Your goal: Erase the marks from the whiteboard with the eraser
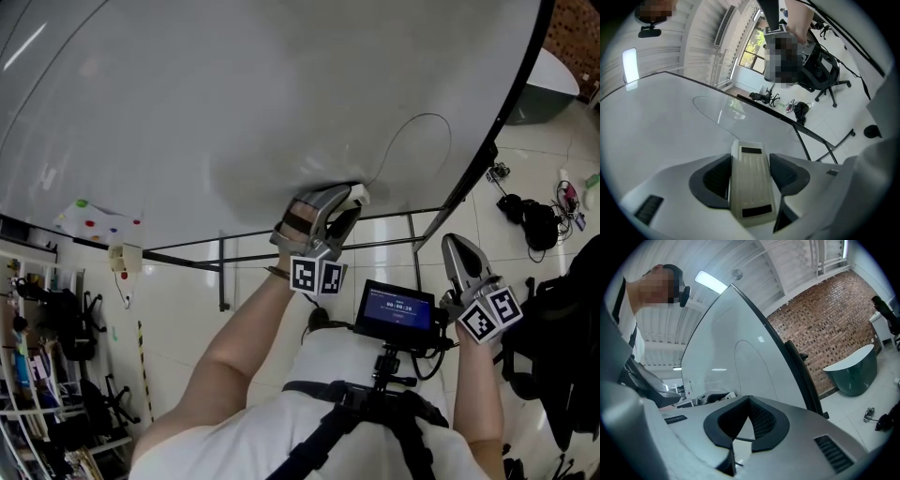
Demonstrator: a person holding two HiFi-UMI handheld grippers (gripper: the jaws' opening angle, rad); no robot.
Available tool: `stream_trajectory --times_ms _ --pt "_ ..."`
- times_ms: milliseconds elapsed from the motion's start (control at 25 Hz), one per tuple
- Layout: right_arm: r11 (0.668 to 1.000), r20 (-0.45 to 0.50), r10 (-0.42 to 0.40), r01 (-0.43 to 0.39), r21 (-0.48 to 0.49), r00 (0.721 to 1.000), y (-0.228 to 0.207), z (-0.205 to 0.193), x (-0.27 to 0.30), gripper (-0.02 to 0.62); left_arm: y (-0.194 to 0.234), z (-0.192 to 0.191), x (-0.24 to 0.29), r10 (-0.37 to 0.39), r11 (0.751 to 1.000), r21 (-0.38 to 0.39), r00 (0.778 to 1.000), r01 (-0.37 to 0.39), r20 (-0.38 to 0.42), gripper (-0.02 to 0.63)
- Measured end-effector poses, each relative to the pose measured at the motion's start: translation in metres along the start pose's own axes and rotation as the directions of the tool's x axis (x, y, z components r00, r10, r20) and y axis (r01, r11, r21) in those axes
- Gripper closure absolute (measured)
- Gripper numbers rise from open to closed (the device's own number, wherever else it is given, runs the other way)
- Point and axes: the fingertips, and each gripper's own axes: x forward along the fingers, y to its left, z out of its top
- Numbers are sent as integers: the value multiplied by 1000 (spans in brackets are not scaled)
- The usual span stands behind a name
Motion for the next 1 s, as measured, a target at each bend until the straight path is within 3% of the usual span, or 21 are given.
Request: stream_trajectory --times_ms 240,560,1000 --pt "1000 25 11 -11 -3 1000 -22 -2 -54 580 -33 53 10 16 996 88 1000 -16 1 310" --pt "1000 13 10 -10 -13 1000 -19 2 -54 580 -35 45 24 0 995 97 1000 3 -28 311" --pt "1000 67 -17 18 -11 998 -26 24 -69 580 79 114 21 118 989 85 990 -125 79 310"
